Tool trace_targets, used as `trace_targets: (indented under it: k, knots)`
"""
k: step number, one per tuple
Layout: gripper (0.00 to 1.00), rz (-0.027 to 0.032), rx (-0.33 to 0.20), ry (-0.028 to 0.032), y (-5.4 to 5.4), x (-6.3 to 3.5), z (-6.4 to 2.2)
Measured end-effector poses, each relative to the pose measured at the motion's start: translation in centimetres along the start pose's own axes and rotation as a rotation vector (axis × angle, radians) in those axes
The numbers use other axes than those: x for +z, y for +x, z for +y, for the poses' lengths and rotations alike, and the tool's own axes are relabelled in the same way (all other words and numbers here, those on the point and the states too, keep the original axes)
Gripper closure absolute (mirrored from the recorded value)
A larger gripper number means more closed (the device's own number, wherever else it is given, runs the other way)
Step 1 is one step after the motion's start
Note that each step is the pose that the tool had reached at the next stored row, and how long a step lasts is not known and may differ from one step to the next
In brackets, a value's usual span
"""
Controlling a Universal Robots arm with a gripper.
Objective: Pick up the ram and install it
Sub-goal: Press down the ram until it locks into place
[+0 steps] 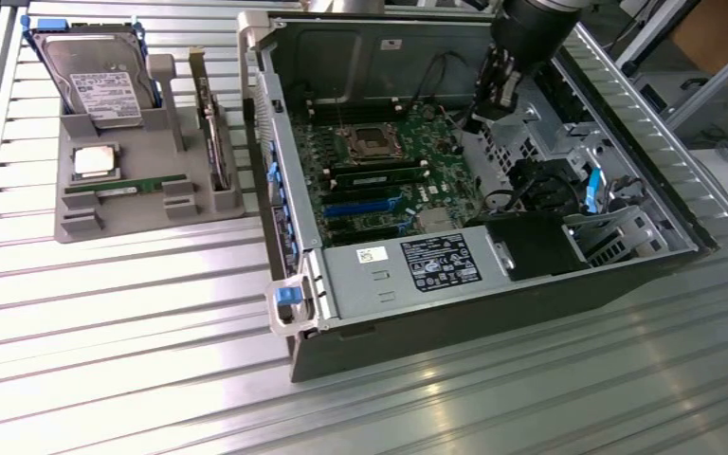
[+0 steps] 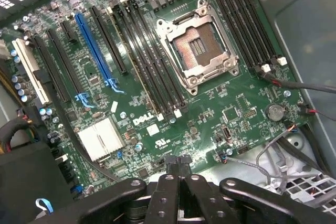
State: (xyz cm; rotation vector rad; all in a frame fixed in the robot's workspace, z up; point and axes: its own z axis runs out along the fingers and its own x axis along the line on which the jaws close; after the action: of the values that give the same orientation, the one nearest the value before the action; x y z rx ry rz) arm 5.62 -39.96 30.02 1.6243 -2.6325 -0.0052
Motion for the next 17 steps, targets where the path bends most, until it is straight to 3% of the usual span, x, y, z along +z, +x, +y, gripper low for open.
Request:
trace_targets:
  k: [17]
  knots:
    - [0.89,-0.0054,0.193,-0.0076,0.0,0.01,0.0]
